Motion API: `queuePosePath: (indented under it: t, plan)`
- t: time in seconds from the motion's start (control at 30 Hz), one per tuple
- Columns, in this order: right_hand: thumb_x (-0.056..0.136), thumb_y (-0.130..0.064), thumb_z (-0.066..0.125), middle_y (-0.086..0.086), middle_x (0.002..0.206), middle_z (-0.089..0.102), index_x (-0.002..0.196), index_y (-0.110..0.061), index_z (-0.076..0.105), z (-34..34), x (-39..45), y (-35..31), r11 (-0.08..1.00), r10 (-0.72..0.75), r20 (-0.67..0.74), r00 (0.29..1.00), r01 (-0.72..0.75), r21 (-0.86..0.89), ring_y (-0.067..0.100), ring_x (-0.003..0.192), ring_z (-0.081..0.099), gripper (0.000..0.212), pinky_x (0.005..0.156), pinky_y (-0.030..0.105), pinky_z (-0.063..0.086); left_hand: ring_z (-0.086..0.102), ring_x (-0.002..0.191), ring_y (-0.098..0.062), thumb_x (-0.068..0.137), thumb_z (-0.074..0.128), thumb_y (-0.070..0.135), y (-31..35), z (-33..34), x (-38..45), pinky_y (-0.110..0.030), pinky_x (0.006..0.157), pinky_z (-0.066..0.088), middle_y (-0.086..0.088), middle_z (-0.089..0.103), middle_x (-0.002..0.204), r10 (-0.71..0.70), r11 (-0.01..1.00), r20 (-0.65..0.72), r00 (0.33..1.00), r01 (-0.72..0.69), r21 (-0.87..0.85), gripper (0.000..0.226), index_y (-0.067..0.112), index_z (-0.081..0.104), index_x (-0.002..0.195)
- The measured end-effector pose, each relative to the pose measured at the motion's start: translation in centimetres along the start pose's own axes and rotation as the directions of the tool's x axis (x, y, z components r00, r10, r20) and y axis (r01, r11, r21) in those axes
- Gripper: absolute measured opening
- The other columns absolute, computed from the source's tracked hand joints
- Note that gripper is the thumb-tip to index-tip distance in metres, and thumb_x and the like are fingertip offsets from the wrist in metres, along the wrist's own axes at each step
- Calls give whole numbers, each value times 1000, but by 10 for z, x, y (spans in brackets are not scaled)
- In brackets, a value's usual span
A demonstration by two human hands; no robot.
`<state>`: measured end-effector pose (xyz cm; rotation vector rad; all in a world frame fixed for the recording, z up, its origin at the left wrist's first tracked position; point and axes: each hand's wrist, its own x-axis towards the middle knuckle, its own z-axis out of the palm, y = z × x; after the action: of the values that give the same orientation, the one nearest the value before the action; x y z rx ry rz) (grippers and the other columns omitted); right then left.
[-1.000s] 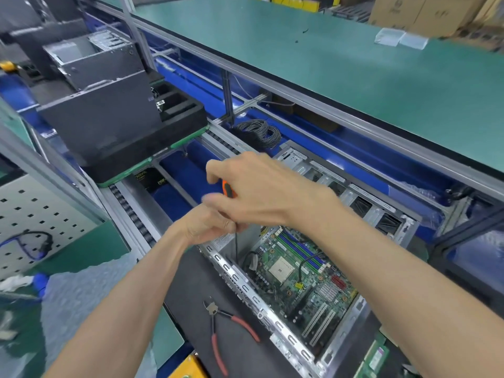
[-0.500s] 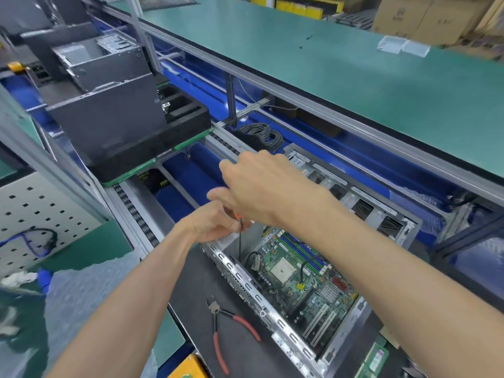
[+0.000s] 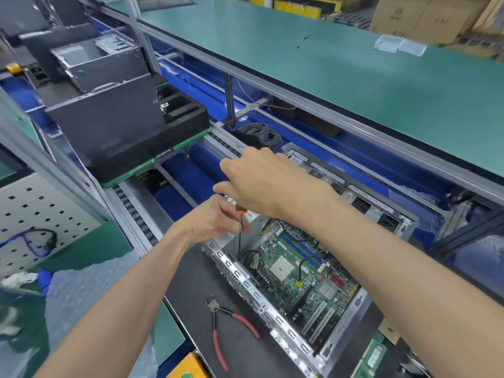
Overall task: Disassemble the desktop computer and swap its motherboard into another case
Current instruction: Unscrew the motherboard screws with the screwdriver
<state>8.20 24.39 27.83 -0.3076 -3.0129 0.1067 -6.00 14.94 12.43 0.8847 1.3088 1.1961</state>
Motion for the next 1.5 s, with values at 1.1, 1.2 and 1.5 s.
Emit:
queuePosePath:
  t: [1.1,1.2,1.5]
  plan:
    - [84,-13,63,-2,87,64,92,-19,66,-9,4,0,949,-243,125,962,209,236,16,83,58,10,69,34,49,62,76,-18,49,86,9,-4,0,-8,-30,80,53,-1,65,63,42,995,-76,996,-34,95,25,7,73,70]
    - [78,-8,65,-3,81,66,87,-23,64,-13,-3,3,873,-257,145,956,165,459,12,72,59,17,65,35,52,57,80,-26,51,85,12,-5,1,-7,-37,86,51,-2,63,66,57,993,-48,997,-51,105,19,17,74,65]
    - [94,-28,55,-3,76,39,86,-19,48,-1,6,-12,991,-108,70,992,102,90,28,81,50,14,61,38,40,56,75,-32,54,85,9,-5,0,-7,-64,94,44,-15,65,70,63,983,-61,996,-51,175,23,0,71,70]
